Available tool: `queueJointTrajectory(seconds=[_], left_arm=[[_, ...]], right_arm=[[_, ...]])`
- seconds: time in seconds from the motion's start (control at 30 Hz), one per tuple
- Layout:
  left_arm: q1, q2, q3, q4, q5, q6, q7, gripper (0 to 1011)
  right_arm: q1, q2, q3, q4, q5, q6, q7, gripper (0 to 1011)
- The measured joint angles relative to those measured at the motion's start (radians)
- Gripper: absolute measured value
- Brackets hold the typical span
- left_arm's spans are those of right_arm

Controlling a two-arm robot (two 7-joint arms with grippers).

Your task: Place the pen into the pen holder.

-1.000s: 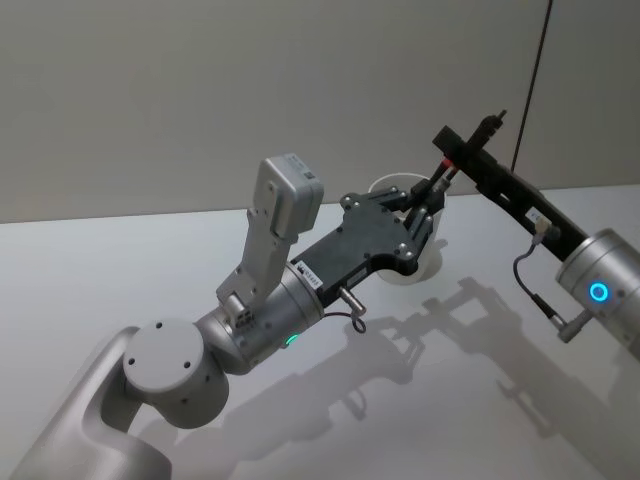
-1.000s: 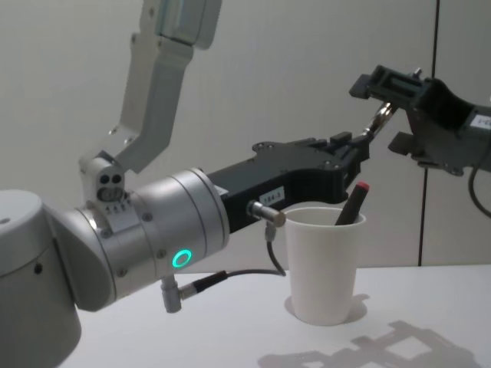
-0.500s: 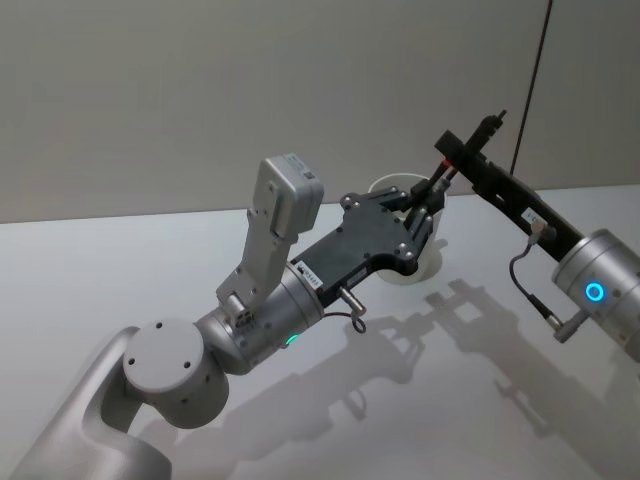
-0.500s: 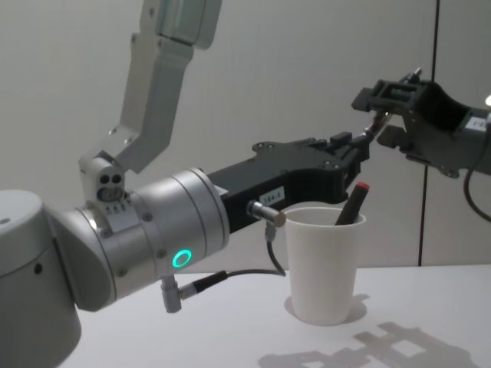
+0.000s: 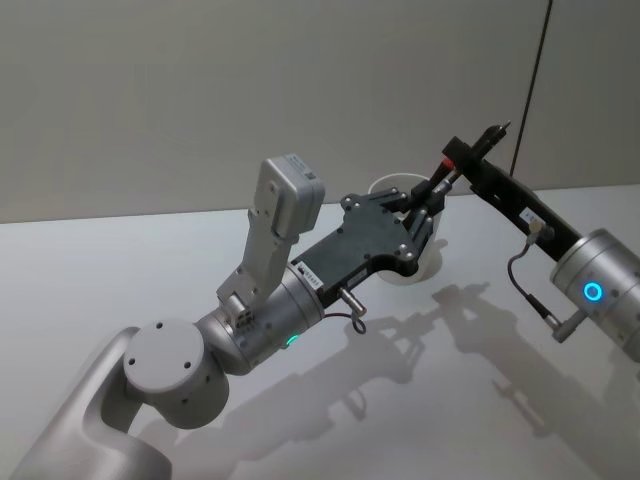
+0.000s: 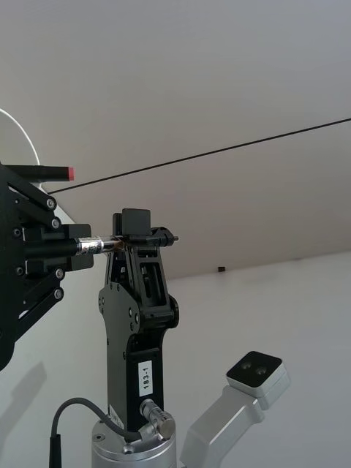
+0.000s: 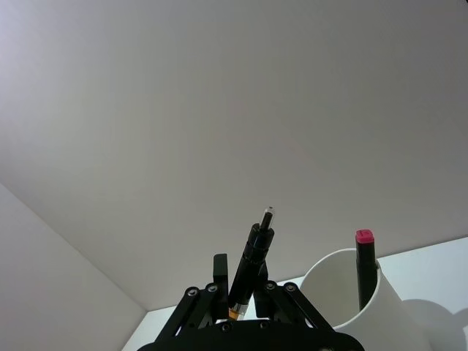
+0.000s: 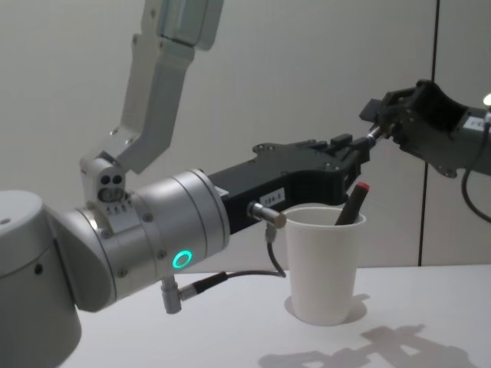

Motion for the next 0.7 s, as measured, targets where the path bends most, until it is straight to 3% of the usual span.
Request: queueJointTrajectory(seconds=[0.5,0.57,0.7], left_arm=[[0.000,0.000,0.000,0.000,0.000,0.000,0.000,127],[0.000,0.000,-0.001,-0.001,-0.001,-0.002,0.000,141],[0.000,0.000,-0.001,-0.001,-0.001,-0.002,0.000,263]], right_arm=[[0.000,0.000,0.000,0.001,0.000,0.000,0.000,170],[0.000,0.000,0.001,0.002,-0.001,0.000,-0.003,169],[0.000,0.000,0.001,0.002,-0.001,0.000,-0.003,168]])
